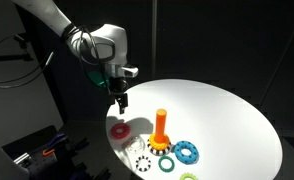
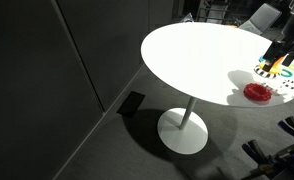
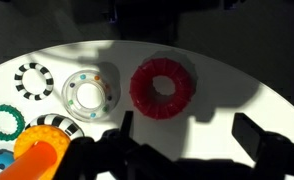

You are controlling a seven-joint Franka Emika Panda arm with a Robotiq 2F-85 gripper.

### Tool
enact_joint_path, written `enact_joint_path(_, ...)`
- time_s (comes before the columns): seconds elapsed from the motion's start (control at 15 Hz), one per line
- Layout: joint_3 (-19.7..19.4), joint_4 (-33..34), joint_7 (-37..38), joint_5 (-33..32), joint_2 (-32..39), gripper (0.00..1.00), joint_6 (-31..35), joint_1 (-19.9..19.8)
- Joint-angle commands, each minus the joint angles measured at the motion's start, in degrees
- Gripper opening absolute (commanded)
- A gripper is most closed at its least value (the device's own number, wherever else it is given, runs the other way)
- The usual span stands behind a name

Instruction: Pick up the red ring and place it on the ring stacking stand

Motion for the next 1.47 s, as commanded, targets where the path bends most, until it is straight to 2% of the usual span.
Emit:
enact_joint_path(0.0,-0.43,-0.35,2.98,-2.19,2.87,1.00,4.55,0.38)
enact_joint_path(0.6,-0.77,-1.26,8.37,-6.64,9.18,1.00,10.99,2.76)
enact_joint_path(1.4,-1.92,-2.15,9.59,-7.07,15.48,1.00,20.78,7.18)
